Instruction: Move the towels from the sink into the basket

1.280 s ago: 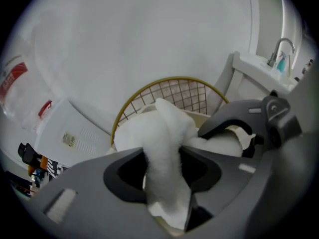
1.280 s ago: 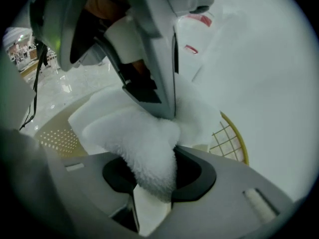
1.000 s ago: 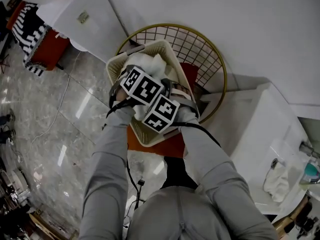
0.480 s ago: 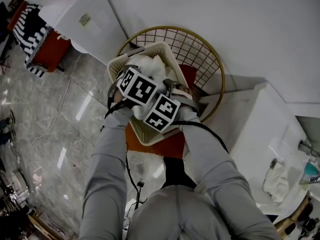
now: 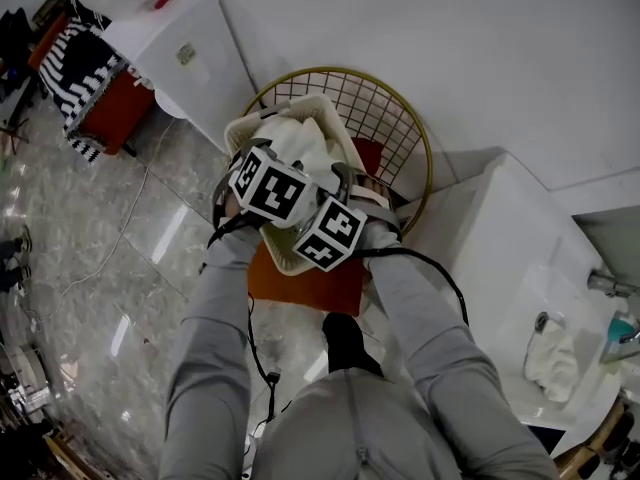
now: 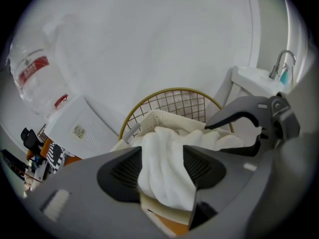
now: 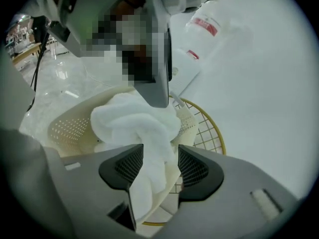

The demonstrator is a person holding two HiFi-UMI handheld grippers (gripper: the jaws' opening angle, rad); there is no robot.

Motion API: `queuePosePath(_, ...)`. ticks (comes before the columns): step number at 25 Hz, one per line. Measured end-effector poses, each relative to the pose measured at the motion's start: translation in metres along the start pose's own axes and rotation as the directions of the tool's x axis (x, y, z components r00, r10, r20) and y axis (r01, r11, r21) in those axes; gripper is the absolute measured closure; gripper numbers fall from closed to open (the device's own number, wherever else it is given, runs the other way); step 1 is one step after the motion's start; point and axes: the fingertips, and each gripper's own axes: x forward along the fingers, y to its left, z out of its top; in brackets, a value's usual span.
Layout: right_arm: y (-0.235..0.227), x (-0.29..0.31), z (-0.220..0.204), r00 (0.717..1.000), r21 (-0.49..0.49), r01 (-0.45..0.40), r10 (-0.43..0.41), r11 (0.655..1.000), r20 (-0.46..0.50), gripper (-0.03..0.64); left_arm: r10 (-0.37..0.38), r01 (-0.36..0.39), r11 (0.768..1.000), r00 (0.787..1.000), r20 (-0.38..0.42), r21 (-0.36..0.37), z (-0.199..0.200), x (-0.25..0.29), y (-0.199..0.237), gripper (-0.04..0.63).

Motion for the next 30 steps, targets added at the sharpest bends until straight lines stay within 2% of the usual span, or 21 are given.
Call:
queuePosePath(10,-0.001,-0.054,0.013,0.994,0.038,0.066,-0.069,0.997,0.08,0.417,0.06,-0.06,0.998,0.997,0.039,-0.004,-0.004,-0.058,-0.011,0.287)
queuePosePath(17,-0.003,-0.111,0.012,0.976,0.121,0.137,-0.154,0.983,0.152,0.417,0.105,-0.098,0.993,0.989,0.101,-0.068,-0.014,-0.116,-0.03,0.287)
queuePosePath(24,-0.006,-0.177,0.004,0.942,0.24,0.194,-0.249,0.951,0.223,0.417,0.151,-0.105,0.974,0.961,0.23,-0.199,-0.022,-0.185,-0.055,0.287)
queuePosePath(30,0.003,-0.241,-0.013,0.905,0.332,0.219,-0.319,0.917,0.283,0.417,0.193,-0.112,0.962,0.924,0.33,-0.247,-0.041,-0.234,-0.084,0.287)
